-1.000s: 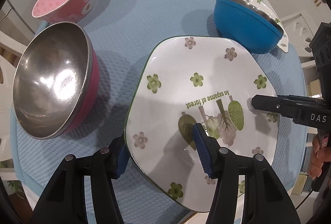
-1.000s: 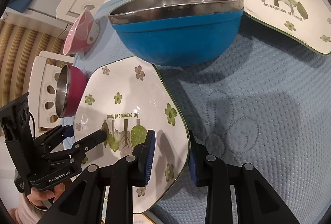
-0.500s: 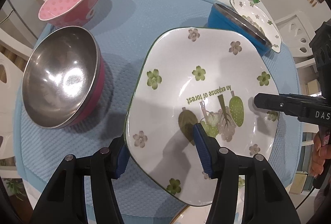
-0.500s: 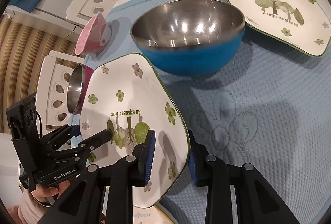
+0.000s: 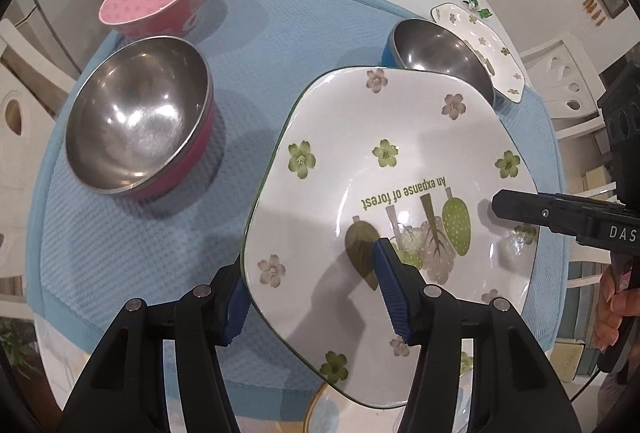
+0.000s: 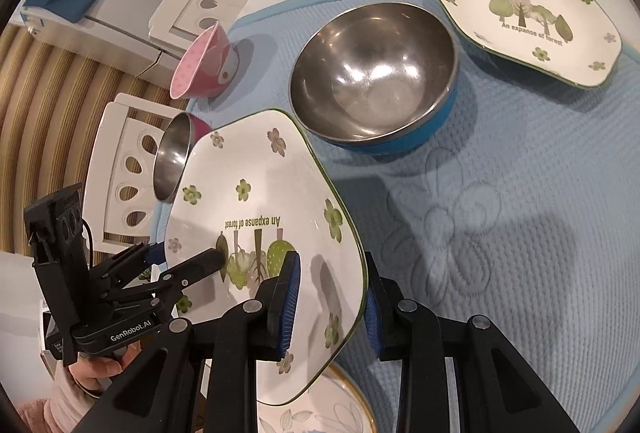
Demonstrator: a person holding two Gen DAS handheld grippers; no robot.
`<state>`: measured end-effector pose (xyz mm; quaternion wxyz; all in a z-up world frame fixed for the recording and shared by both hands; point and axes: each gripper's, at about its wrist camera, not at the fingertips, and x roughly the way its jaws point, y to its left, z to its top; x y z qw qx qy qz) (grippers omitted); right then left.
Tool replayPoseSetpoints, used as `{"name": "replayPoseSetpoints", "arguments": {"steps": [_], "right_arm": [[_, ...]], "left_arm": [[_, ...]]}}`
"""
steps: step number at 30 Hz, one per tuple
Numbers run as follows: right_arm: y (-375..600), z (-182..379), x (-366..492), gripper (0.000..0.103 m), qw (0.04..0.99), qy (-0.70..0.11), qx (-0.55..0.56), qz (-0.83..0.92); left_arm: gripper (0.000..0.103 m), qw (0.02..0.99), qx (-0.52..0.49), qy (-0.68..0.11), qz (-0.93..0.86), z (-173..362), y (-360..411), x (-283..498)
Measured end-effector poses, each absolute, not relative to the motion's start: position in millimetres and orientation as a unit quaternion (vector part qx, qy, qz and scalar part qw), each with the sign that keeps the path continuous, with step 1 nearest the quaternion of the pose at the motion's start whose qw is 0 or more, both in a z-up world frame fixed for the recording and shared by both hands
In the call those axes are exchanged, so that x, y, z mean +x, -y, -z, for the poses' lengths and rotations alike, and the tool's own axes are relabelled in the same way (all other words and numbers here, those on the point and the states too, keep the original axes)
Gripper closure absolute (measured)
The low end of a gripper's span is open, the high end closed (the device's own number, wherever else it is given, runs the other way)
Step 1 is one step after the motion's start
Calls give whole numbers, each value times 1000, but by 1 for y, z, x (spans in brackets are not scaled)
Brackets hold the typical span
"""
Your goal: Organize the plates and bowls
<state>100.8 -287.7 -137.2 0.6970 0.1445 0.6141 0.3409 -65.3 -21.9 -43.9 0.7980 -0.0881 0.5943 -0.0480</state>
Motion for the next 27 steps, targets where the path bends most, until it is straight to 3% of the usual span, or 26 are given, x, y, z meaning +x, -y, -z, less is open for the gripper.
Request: {"name": "replayPoseSetpoints", "arguments": {"steps": [27], "right_arm": [[306, 140, 18, 74, 679, -628, 145, -351]], "left_arm": [[50, 784, -94, -611, 52, 52, 50, -145]]}}
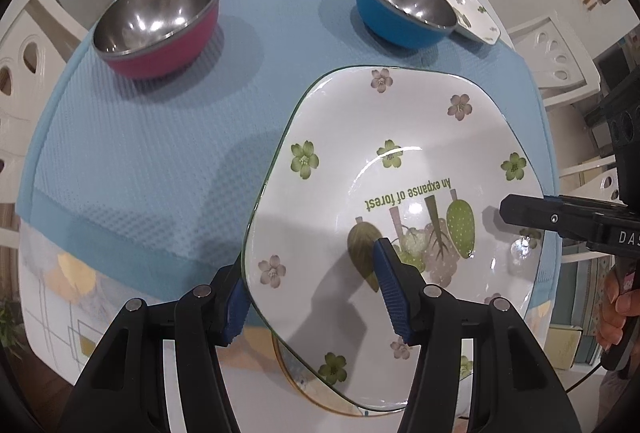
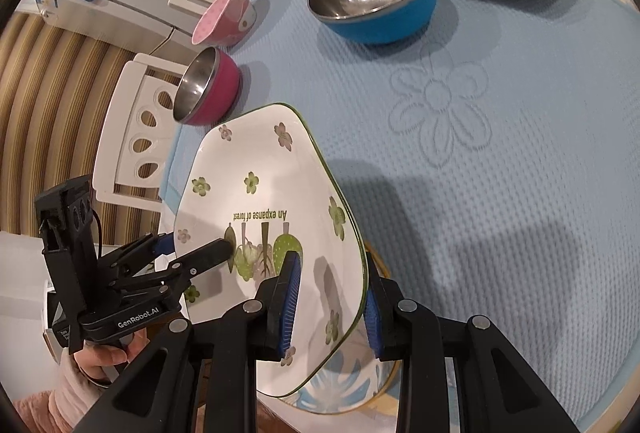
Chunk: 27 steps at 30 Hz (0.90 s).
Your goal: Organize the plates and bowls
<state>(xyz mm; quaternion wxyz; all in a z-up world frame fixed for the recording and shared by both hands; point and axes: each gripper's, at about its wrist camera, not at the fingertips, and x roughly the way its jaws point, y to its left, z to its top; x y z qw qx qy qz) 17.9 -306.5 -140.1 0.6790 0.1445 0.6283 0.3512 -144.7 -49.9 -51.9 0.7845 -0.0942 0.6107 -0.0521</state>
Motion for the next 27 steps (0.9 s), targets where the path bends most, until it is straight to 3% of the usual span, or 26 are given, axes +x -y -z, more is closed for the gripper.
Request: {"name": "replayPoseSetpoints", "arguments": {"steps": [27], "right_arm": [[300, 157, -9, 74, 654, -658, 141, -346]], "left_arm": [[50, 770, -108, -627, 43, 65, 48, -168]]}}
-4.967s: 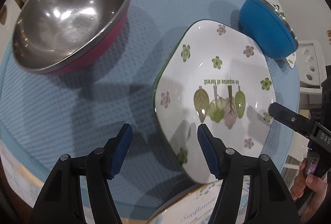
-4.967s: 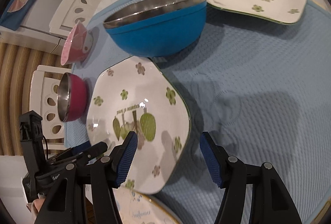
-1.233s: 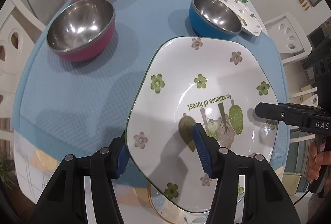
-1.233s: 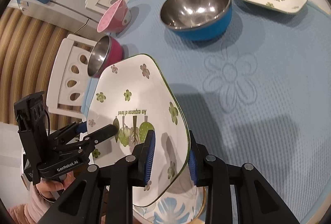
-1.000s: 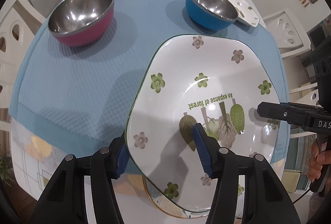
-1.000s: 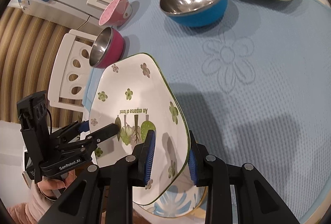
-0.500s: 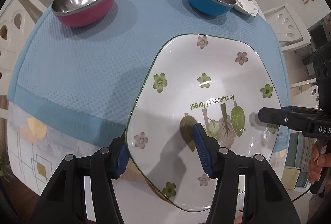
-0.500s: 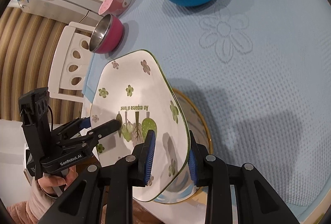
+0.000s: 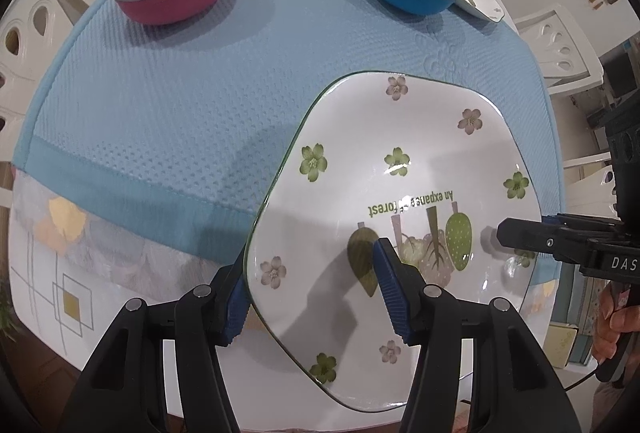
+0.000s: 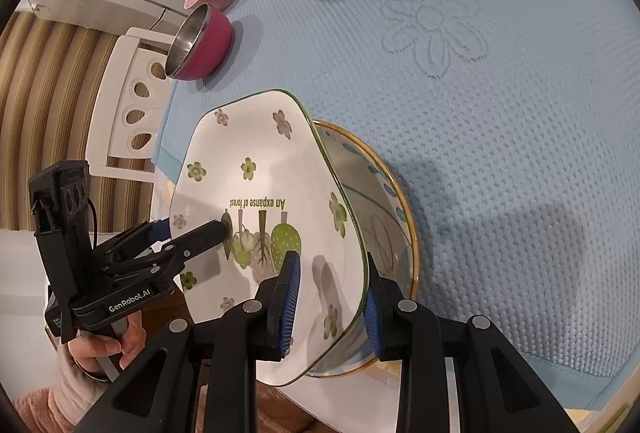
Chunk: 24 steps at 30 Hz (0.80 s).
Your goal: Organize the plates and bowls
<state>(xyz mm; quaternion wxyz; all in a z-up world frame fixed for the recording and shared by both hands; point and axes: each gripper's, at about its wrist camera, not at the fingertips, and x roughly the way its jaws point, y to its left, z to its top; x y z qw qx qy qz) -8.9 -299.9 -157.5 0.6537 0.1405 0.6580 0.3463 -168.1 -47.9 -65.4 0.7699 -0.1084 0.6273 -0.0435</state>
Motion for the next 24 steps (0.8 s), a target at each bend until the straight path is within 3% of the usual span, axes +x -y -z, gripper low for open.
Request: {"name": "replayPoseSetpoints", "arguments": {"steps": [24], "right_arm": [[297, 176, -18, 73, 639, -685, 136, -322]], "left_arm": [[50, 752, -90, -651, 42, 81, 63, -169]]}}
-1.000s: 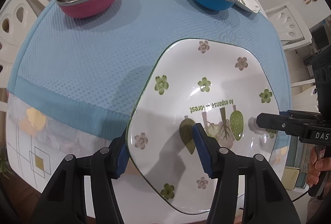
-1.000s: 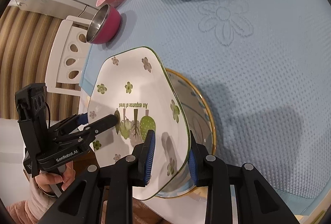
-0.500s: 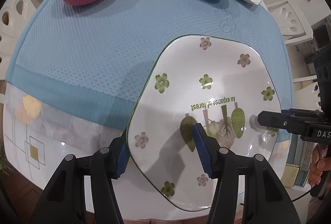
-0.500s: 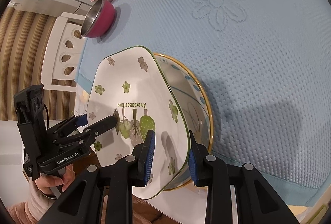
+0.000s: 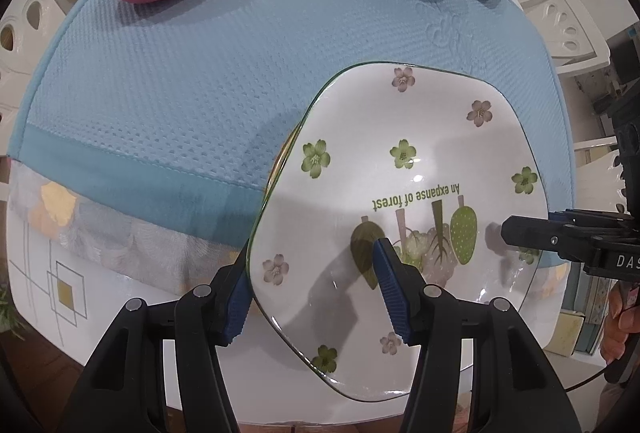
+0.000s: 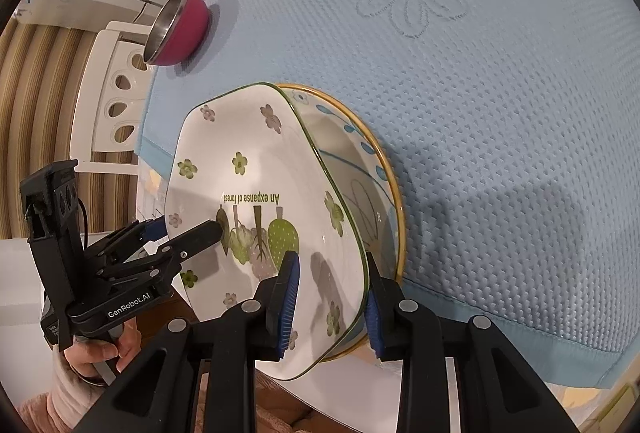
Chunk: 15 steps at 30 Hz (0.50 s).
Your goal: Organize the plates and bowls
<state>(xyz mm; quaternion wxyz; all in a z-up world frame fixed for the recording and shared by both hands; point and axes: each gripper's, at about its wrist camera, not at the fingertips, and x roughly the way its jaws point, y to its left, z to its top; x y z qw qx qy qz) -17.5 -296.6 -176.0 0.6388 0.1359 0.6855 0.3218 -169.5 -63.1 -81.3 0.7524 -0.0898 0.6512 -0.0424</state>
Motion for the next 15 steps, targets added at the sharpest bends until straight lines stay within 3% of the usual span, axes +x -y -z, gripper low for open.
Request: {"name": "replayPoseSetpoints", "arguments": {"steps": [15], "right_arm": [[290, 181, -18, 73, 639, -693, 135, -306]], "left_arm": [[50, 745, -84, -660, 45, 90, 68, -162]]}}
